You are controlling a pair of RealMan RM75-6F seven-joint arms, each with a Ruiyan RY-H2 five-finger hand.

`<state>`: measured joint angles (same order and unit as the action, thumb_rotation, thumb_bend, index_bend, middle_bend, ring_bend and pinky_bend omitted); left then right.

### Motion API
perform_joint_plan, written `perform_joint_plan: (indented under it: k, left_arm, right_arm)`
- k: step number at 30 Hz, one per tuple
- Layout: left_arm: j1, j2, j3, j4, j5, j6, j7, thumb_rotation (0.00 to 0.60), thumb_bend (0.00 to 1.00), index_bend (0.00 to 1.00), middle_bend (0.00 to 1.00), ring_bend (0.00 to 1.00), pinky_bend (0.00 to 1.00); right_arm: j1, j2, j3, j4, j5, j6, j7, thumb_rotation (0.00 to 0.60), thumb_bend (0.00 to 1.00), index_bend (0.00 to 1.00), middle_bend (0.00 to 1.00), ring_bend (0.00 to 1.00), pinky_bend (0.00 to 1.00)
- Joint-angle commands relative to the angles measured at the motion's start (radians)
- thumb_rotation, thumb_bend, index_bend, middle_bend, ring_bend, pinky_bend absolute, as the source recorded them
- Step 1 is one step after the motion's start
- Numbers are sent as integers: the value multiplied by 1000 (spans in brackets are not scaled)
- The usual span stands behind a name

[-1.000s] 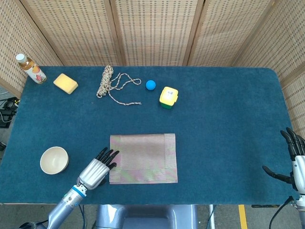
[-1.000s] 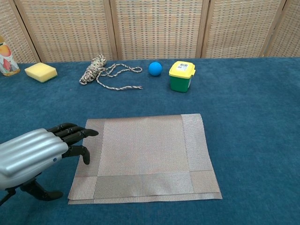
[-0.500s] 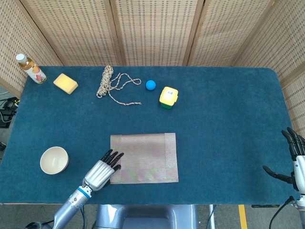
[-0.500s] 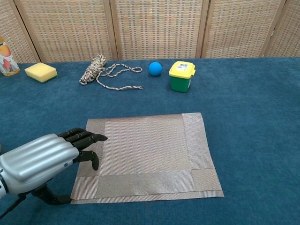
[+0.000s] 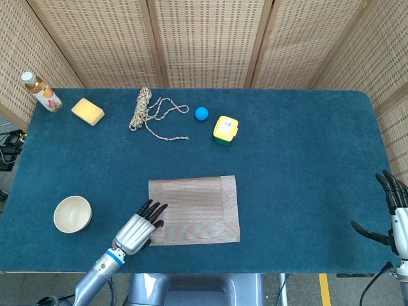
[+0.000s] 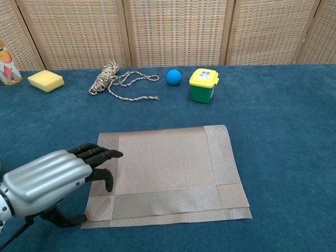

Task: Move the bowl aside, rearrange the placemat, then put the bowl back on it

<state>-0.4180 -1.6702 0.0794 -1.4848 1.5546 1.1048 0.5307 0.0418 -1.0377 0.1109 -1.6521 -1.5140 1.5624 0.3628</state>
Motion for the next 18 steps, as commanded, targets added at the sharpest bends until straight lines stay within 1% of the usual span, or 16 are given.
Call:
perform_joint_plan:
  k: [1, 7, 11, 16, 18]
  left_arm:
    - [-2, -5, -3, 5, -6, -5, 6, 600, 272, 355, 0, 0, 0]
    - [-9, -27, -14, 28, -16, -12, 19, 600, 280, 355, 0, 0, 0]
    - [-15, -41, -17, 35, -20, -20, 23, 600, 353, 356, 0, 0, 0]
    - [-18, -49, -16, 37, -16, -18, 22, 600, 387, 360, 0, 0, 0]
    - [-19, -52, -17, 37, -15, -16, 17, 600, 421, 363, 0, 0, 0]
  right_arm:
    - [0, 0, 0, 0, -1, 0, -1, 600, 132, 0, 0, 0, 0]
    - [1, 0, -1, -2, -1, -3, -3, 600, 132, 0, 0, 0, 0]
    - [1, 0, -2, -2, -1, -5, -4, 600, 131, 0, 0, 0, 0]
    - [1, 1, -3, -3, -1, -6, -3, 600, 132, 0, 0, 0, 0]
    - [1, 2, -2, -3, -1, -5, -1, 600, 132, 0, 0, 0, 0]
